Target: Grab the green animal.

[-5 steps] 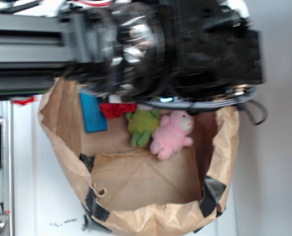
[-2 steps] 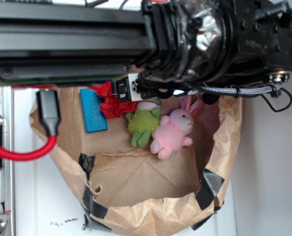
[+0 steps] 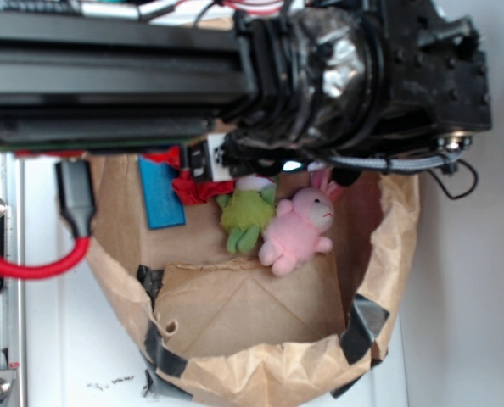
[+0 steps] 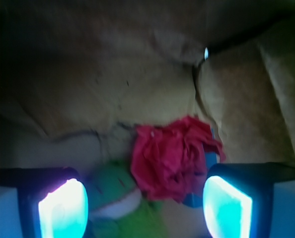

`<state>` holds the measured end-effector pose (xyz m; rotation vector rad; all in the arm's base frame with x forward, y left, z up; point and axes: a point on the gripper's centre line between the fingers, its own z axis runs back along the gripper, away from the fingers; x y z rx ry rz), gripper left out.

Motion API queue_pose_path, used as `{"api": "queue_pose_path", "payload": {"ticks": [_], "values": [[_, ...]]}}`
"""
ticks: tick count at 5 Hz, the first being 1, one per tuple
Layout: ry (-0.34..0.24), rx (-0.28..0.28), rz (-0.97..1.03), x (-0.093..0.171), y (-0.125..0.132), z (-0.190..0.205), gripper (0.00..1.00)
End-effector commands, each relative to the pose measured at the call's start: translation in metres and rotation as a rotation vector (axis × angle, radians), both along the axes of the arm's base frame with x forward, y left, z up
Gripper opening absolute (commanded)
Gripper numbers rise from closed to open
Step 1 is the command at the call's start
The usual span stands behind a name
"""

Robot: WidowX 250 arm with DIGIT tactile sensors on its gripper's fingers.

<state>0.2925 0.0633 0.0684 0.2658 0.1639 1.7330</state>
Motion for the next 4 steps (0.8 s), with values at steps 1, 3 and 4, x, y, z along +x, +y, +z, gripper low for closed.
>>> {"api": "queue_pose_path", "payload": {"ticks": [1, 3, 4], "values": [[-0.249, -0.051, -0.011, -0.019, -0.001, 0.031, 1.00], [-0.430, -0.007, -0.012, -0.016, -0.018, 0.033, 1.00], [-0.487, 0.011, -0.003, -0.011, -0.028, 0.024, 1.00]]}}
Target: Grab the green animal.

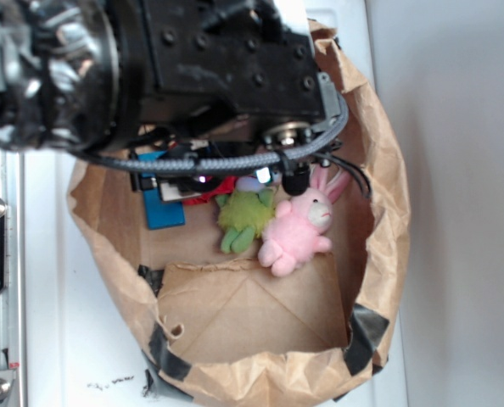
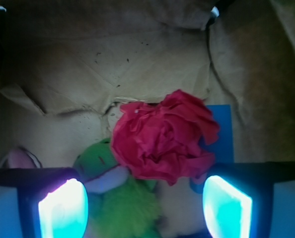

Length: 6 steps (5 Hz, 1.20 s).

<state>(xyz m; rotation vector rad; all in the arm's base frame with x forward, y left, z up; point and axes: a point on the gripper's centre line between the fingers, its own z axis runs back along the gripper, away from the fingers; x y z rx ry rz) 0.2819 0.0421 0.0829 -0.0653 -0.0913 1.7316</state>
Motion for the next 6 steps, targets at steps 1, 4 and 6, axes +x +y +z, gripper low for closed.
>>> {"api": "queue_pose_path", "payload": {"ticks": [1, 4, 6], "values": [[-0.124, 0.057, 0.045, 0.001, -0.013, 0.001, 1.00], [-0.110, 0.102, 0.084, 0.003, -0.019, -0.015, 1.00], [-0.077, 0.110, 0.108, 0.013, -0.022, -0.019, 1.00]]}}
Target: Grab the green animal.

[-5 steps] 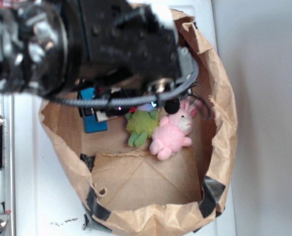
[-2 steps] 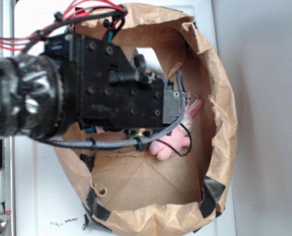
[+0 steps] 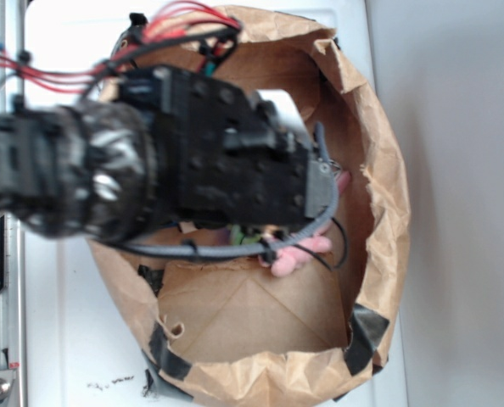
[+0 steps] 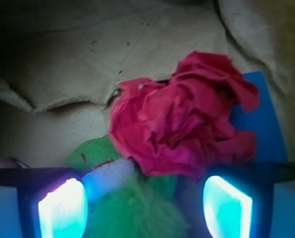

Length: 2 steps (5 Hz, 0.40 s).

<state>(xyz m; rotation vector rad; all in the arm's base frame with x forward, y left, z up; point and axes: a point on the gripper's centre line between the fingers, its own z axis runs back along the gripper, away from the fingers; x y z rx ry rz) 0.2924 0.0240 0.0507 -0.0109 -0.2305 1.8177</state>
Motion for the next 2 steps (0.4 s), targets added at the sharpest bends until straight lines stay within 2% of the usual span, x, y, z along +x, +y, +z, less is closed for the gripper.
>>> {"api": "queue_pose_path", "payload": {"ticks": [1, 2], "values": [[-0.024, 0.008, 0.002, 0.005, -0.009, 0.008, 1.00], [0.001, 0.081, -0.031, 0.002, -0.018, -0.007, 1.00]]}}
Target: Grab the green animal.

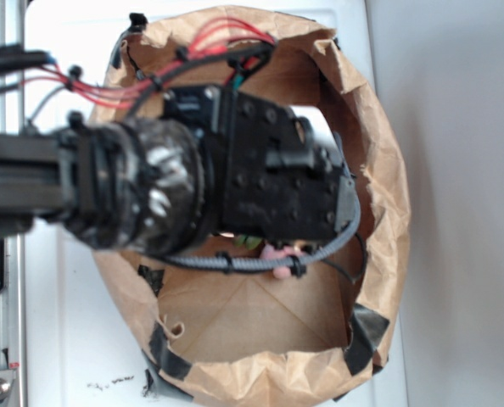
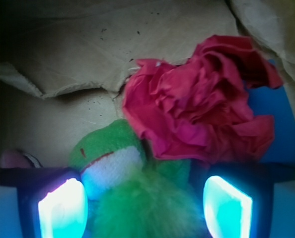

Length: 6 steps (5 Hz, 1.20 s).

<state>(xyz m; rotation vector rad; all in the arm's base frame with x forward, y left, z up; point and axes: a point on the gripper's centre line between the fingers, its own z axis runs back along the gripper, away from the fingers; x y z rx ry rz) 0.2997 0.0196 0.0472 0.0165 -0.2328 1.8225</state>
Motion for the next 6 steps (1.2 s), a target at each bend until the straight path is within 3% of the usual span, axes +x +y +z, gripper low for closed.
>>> {"api": "queue_pose_path", "payload": {"ticks": [1, 2, 3, 4, 6], "values": [[0.019, 0.071, -0.062, -0.015, -0.025, -0.018, 1.00], [0.043, 0.088, -0.053, -0.016, -0.025, -0.032, 1.00], [0.053, 0.101, -0.043, -0.016, -0.025, -0.033, 0.92], [0.035, 0.105, -0.070, -0.015, -0.023, -0.030, 0.00], [-0.021, 0.036, -0.334, -0.017, -0.012, -0.005, 0.00]]}}
